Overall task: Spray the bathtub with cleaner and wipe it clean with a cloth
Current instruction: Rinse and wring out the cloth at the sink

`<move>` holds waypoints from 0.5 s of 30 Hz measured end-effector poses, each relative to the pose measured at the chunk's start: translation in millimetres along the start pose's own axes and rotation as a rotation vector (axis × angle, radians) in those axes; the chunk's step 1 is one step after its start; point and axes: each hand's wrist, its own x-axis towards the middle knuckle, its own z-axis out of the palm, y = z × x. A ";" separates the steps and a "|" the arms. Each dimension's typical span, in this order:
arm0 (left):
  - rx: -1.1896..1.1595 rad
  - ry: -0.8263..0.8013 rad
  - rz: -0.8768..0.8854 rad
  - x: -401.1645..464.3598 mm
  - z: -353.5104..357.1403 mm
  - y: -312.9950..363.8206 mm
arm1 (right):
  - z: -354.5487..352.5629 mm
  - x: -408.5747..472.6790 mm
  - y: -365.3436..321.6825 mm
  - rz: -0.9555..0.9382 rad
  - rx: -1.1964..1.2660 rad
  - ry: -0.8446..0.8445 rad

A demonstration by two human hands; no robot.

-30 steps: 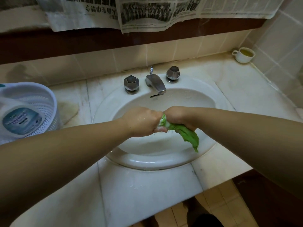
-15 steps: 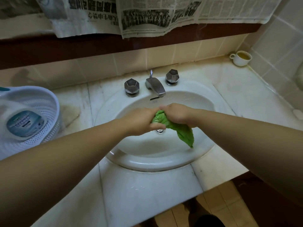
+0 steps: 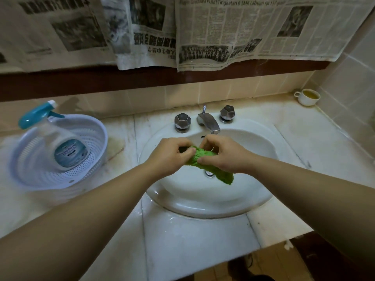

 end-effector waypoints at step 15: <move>-0.003 0.303 -0.086 -81.8 -42.8 -23.5 | 50.4 11.0 -80.9 -0.019 -0.062 -0.154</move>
